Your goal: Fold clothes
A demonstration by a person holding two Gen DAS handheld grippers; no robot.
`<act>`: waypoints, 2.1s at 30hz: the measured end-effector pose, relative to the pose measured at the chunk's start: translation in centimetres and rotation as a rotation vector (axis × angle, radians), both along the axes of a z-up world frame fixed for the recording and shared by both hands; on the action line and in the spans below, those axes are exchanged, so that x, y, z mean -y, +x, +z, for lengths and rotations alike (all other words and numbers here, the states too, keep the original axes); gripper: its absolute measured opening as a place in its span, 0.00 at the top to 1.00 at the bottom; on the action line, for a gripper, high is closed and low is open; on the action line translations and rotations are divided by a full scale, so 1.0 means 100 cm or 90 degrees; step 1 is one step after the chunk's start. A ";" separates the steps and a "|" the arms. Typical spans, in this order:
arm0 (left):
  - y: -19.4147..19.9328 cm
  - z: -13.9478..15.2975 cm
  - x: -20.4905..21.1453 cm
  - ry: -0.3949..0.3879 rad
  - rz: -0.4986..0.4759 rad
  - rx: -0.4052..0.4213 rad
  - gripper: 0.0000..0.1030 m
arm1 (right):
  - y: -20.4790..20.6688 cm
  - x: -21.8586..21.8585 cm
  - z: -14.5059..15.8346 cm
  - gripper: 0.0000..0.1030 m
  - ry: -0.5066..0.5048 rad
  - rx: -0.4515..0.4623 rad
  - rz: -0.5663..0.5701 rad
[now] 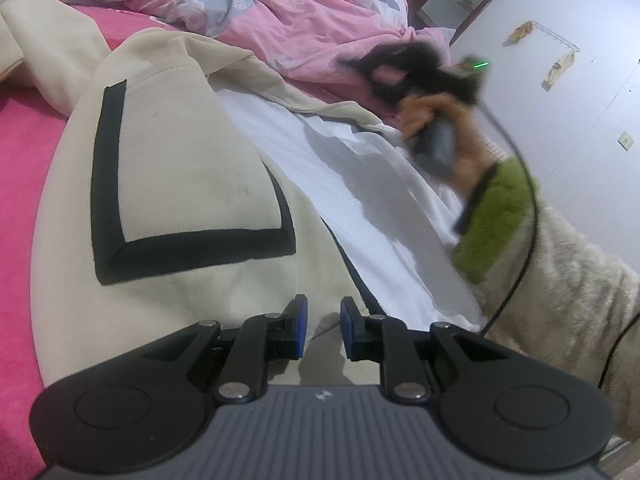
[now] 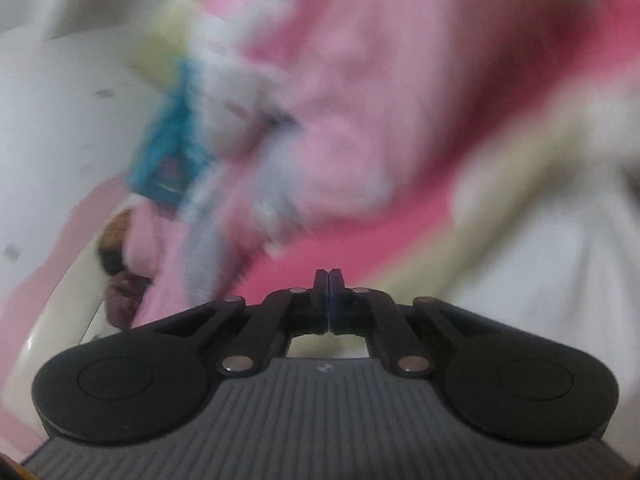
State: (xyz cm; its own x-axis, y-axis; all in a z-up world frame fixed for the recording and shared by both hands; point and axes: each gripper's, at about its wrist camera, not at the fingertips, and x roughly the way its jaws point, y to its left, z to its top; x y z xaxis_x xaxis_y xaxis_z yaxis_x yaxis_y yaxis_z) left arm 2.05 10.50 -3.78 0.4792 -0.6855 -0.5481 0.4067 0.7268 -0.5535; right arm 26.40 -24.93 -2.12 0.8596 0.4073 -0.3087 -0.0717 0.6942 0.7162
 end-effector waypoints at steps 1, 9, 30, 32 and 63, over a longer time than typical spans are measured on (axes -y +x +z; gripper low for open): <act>0.000 0.000 0.001 0.001 0.000 0.001 0.81 | -0.007 0.003 0.016 1.00 -0.017 0.041 -0.001; 0.001 0.000 0.003 -0.002 0.000 0.003 0.81 | -0.027 -0.019 0.036 0.97 -0.041 -0.024 0.134; -0.072 0.042 -0.012 0.107 0.099 0.060 0.61 | -0.276 -0.027 -0.019 0.76 -0.066 -0.155 0.345; -0.084 0.042 -0.019 0.138 0.139 0.046 0.61 | -0.277 -0.034 -0.029 0.75 -0.090 -0.162 0.345; -0.108 -0.006 -0.057 0.006 0.193 -0.038 0.63 | -0.322 -0.002 -0.047 0.97 -0.061 -0.153 0.189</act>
State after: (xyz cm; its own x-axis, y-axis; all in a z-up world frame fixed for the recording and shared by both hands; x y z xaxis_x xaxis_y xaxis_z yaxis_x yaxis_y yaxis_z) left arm -8.72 16.20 -4.34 0.6278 -0.5103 -0.5878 0.1367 0.8156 -0.5622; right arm -5.85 -24.73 -6.81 0.6072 0.5872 -0.5353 -0.1174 0.7326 0.6705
